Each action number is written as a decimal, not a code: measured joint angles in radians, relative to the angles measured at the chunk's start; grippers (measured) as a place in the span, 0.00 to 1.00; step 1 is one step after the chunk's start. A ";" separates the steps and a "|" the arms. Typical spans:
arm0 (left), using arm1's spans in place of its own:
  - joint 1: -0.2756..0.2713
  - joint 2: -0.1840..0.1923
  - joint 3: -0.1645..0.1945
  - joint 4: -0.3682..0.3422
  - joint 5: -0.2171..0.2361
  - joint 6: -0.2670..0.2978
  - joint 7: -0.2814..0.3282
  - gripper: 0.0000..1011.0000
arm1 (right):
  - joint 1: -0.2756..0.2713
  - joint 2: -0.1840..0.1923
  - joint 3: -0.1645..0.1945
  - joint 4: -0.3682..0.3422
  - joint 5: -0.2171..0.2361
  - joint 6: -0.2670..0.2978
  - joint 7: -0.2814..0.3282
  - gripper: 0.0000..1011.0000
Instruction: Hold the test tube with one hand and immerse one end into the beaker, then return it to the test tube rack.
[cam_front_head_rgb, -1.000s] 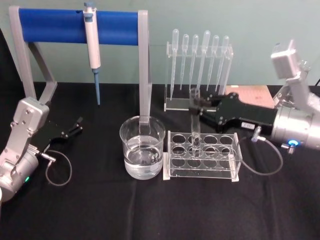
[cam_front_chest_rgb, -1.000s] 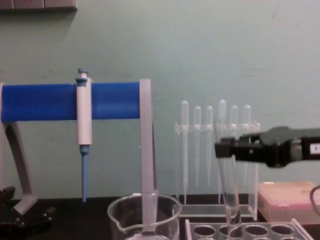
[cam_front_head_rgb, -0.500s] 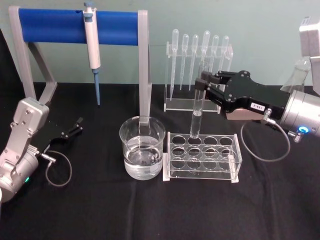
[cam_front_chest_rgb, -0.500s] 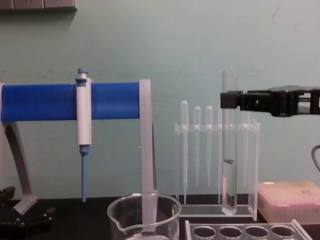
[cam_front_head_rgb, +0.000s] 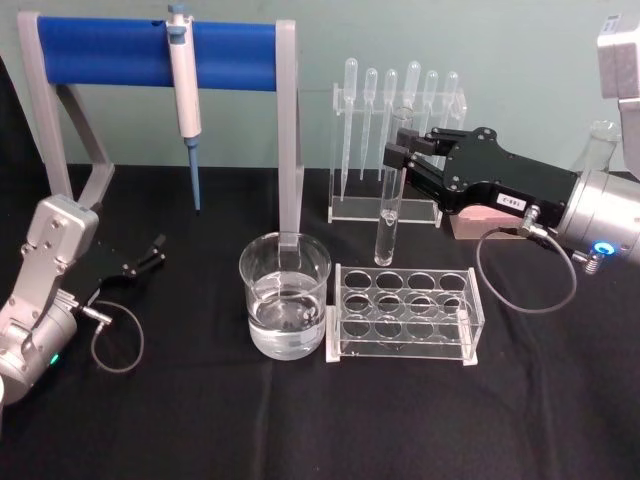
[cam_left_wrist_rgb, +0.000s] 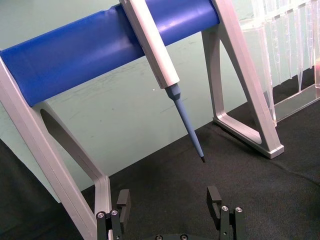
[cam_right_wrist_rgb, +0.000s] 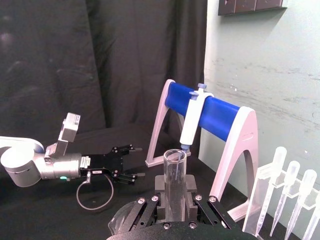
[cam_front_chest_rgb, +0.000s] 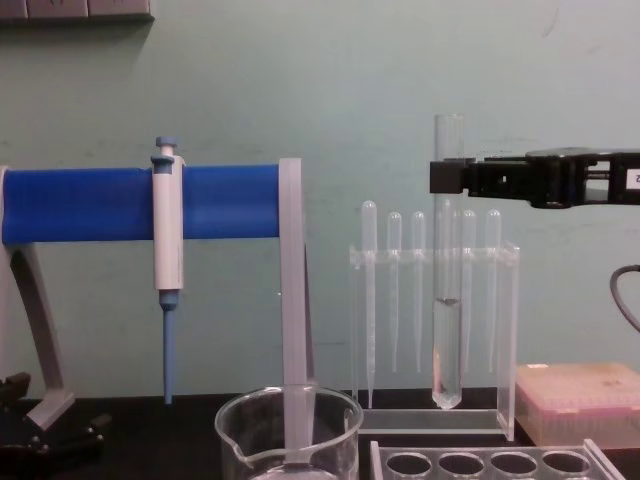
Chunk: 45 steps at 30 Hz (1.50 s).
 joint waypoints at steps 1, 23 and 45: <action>0.000 0.000 0.000 0.000 0.000 0.000 0.000 0.99 | 0.000 0.000 0.000 -0.002 0.000 0.000 -0.001 0.23; 0.000 0.000 0.000 0.000 0.000 0.000 0.000 0.99 | 0.000 0.001 -0.003 -0.005 -0.004 0.002 -0.007 0.23; 0.000 0.000 0.000 0.000 0.000 0.000 0.000 0.99 | 0.000 0.001 -0.002 -0.004 -0.004 0.001 -0.004 0.23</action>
